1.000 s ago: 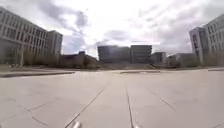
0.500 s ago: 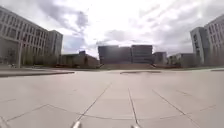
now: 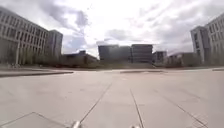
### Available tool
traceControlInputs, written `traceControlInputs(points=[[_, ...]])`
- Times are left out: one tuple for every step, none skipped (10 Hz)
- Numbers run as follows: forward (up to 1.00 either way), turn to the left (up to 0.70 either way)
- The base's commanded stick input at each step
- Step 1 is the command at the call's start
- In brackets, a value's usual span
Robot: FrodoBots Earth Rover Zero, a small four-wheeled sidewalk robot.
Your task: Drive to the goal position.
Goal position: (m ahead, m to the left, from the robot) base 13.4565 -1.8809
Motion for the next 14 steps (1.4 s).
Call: traceControlInputs(points=[[0.7, 0.0], [0.7, 0.0], [0.7, 0.0], [0.7, 0.0], [0.7, 0.0], [0.7, 0.0], [0.7, 0.0], [0.7, 0.0], [0.7, 0.0], [0.7, -0.25], [0.7, -0.3], [0.7, -0.12], [0.7, 0.0], [0.7, 0.0]])
